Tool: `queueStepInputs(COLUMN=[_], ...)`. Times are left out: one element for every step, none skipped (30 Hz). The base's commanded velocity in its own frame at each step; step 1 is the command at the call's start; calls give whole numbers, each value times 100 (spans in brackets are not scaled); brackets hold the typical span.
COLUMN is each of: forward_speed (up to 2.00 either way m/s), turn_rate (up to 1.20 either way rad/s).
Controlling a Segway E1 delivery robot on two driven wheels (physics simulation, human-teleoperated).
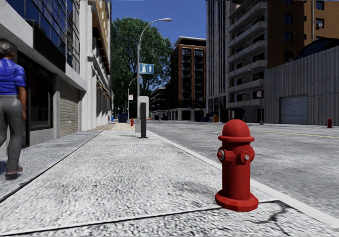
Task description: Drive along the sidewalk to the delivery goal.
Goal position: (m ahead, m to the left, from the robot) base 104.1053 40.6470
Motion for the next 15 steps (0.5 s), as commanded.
queueStepInputs(forward_speed=[200, 200, 200, 200, 200, 200, 200, 200, 200, 200, 200, 200, 200, 200, 200], turn_rate=[50, 50, 50, 50, 50, 50, 48, 48, 47, 47, 47, 47, 47, 47, 47])
